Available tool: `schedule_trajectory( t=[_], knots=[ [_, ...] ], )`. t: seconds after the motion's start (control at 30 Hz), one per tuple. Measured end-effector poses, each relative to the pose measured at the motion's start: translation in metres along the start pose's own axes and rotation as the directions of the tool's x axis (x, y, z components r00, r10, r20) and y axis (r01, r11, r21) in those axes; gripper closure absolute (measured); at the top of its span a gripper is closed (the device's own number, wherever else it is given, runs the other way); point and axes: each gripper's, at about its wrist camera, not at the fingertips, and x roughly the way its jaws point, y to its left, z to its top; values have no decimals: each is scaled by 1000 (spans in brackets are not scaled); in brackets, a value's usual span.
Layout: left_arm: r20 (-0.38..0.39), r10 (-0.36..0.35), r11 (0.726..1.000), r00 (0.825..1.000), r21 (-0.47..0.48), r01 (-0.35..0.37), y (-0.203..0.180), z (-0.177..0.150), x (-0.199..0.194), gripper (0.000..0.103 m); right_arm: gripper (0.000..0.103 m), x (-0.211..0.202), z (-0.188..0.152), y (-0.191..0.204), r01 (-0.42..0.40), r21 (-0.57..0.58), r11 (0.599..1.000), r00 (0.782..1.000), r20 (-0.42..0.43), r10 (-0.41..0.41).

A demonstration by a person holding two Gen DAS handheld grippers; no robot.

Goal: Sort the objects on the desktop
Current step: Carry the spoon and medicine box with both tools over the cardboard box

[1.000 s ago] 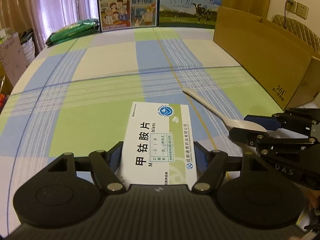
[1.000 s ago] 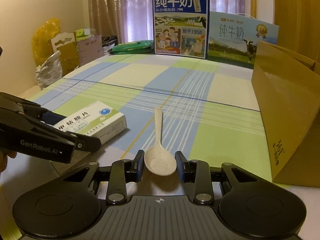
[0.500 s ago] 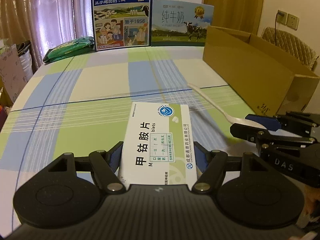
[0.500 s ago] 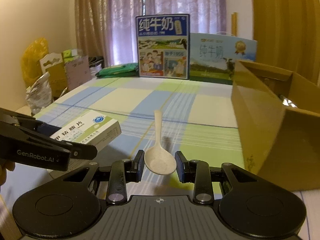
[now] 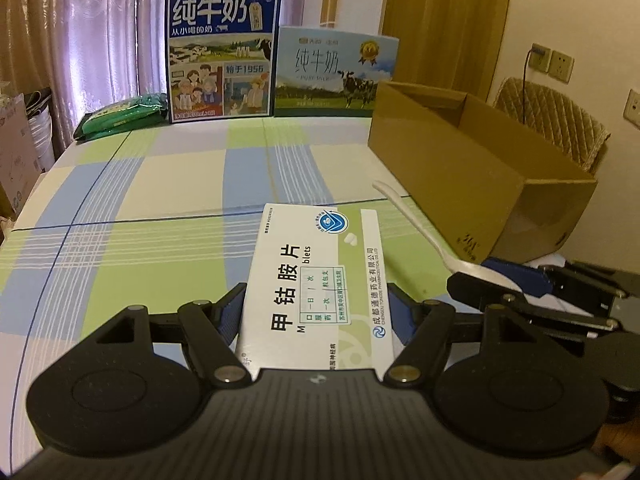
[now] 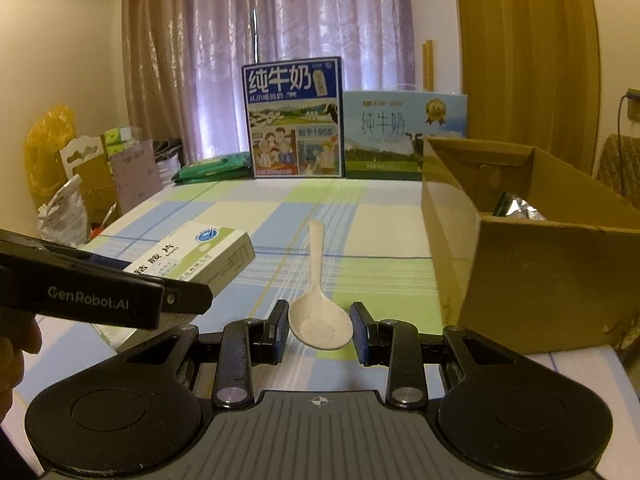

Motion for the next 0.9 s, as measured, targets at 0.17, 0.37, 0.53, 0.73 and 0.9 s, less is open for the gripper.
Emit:
schedule_trajectory(
  t=[0.17, 0.37, 0.53, 0.73, 0.9],
  knots=[
    [11, -7, 1000, 1000, -3, 7, -11, 1, -15, 36, 73, -18, 1, -2, 8, 13, 1000, 1000, 18, -8],
    [12, -11, 1000, 1000, 0, 11, -24, 0, -26, 36, 73, -40, 4, -7, 20, 41, 999, 999, 48, -22],
    [14, -27, 1000, 1000, 13, 27, -37, 4, -33, 36, 73, -55, 11, -13, 37, 61, 997, 997, 72, -41],
    [34, -57, 998, 998, 38, 56, -60, 24, -36, 36, 73, -71, 36, -34, 86, 73, 994, 989, 116, -94],
    [50, -92, 994, 995, 59, 89, -84, 48, -32, 36, 73, -81, 60, -72, 138, 130, 982, 979, 135, -156]
  ],
)
